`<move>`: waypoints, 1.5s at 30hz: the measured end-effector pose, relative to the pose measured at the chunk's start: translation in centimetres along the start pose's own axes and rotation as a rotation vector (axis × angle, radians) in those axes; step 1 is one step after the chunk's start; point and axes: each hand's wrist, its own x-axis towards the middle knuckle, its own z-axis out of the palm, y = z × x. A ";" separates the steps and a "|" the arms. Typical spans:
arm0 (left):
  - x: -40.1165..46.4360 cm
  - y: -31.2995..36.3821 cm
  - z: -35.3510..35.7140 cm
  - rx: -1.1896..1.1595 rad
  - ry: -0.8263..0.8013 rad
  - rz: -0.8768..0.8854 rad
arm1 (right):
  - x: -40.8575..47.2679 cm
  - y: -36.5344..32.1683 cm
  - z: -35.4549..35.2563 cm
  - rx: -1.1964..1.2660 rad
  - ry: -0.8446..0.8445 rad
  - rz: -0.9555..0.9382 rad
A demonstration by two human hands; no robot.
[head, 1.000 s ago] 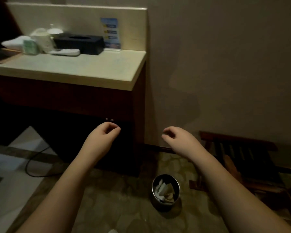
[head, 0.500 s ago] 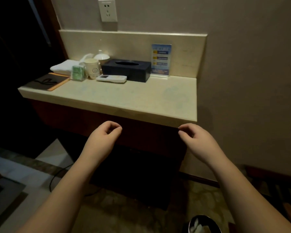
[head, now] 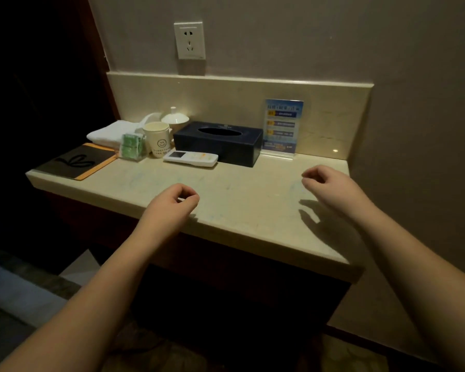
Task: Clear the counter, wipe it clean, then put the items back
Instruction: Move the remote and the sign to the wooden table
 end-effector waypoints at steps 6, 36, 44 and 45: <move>8.9 -0.4 0.9 0.167 0.041 -0.039 | 9.8 1.6 0.8 0.123 0.004 0.144; 17.0 -1.6 3.0 0.761 0.156 -0.177 | 21.4 5.0 3.5 -0.036 -0.128 0.136; 16.6 -3.0 1.0 0.665 0.135 -0.430 | 21.5 4.7 4.0 -0.018 -0.093 0.137; 16.6 -3.1 0.9 0.656 0.128 -0.444 | 21.4 4.6 4.1 -0.015 -0.089 0.139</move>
